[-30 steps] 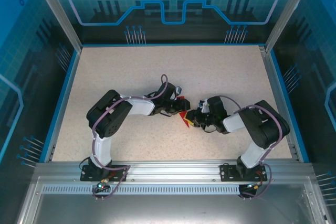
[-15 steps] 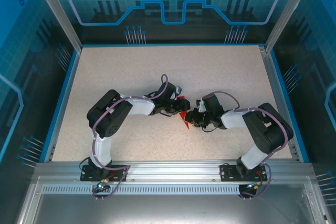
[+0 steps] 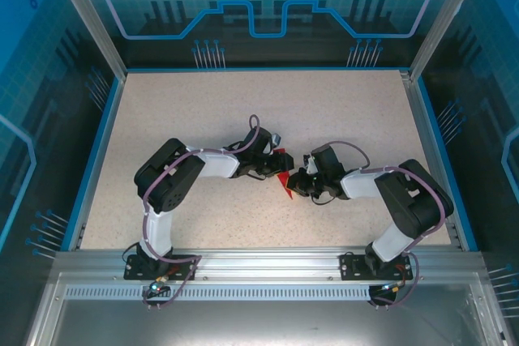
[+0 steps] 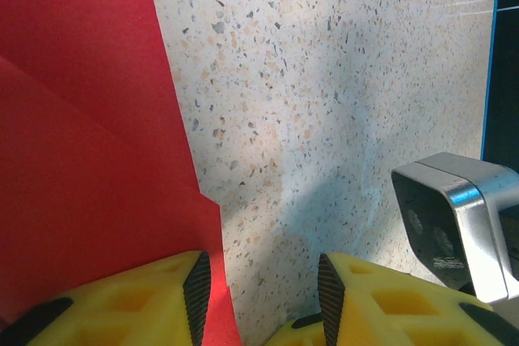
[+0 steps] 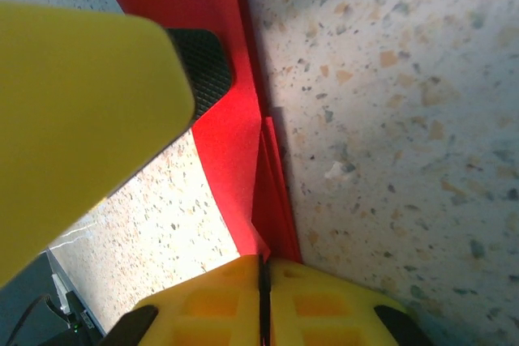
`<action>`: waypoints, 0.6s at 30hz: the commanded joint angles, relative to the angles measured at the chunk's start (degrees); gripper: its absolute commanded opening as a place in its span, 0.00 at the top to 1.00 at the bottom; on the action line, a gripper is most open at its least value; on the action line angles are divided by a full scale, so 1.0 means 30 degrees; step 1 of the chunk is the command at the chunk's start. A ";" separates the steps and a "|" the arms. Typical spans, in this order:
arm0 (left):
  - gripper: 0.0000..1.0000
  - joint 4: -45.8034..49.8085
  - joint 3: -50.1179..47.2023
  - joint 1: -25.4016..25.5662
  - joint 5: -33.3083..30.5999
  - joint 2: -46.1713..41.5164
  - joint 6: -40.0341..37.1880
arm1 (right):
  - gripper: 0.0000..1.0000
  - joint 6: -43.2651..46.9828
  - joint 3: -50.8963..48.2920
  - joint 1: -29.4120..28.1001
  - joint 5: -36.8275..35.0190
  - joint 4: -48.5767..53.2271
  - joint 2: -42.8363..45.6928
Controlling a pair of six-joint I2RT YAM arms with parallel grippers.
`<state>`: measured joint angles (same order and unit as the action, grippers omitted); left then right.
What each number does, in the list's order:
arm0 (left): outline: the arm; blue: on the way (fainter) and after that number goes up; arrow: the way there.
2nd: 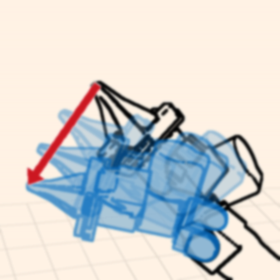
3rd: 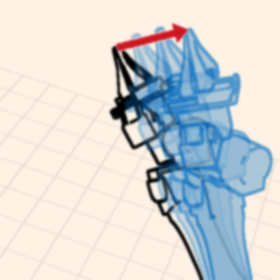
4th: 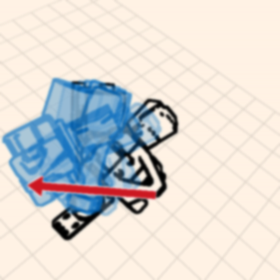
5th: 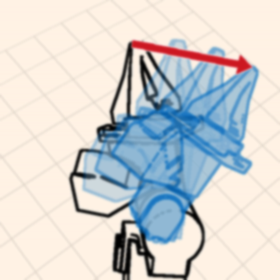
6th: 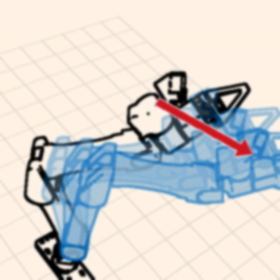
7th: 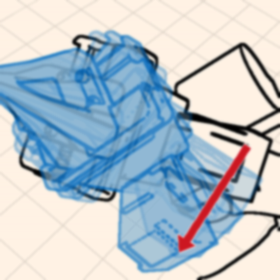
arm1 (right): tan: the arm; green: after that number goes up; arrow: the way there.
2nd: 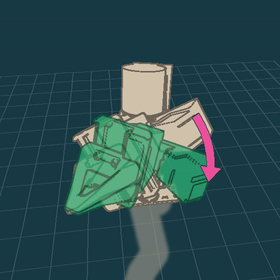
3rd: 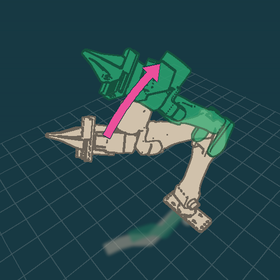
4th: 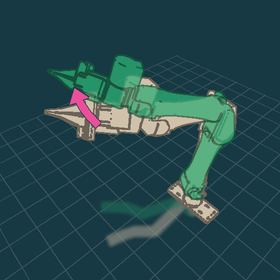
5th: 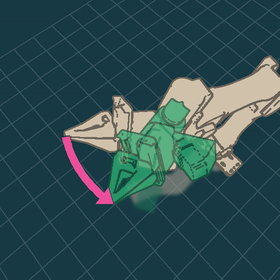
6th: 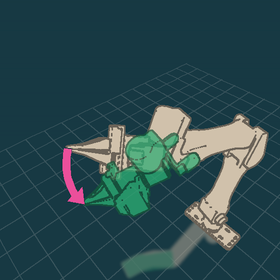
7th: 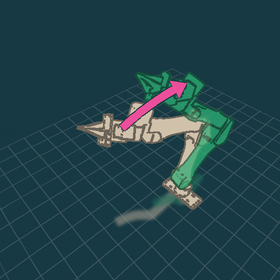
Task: Fold a paper plane with a square sheet of paper (pick it up from the middle)
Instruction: Fold the wing for the fifth time at the center of the table.
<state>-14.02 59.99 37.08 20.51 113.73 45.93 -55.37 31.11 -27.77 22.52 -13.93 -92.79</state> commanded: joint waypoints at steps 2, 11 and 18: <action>0.57 0.1101 0.0190 -0.0041 0.0001 0.0834 -0.0677 | 0.88 0.0543 -0.0524 -0.0192 -0.0404 0.2813 0.0247; 0.57 0.1124 0.0335 -0.0041 0.0105 0.0907 -0.0630 | 0.87 0.1356 -0.0047 -0.0514 -0.0798 0.4447 0.0383; 0.58 0.1132 0.0395 -0.0032 0.0161 0.0878 -0.0574 | 0.94 0.1410 0.0511 -0.0990 -0.2405 0.6181 -0.0454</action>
<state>-13.78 60.40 37.08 20.91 114.06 45.93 -51.81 33.82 -29.41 19.00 -4.97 -91.35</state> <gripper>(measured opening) 0.424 0.069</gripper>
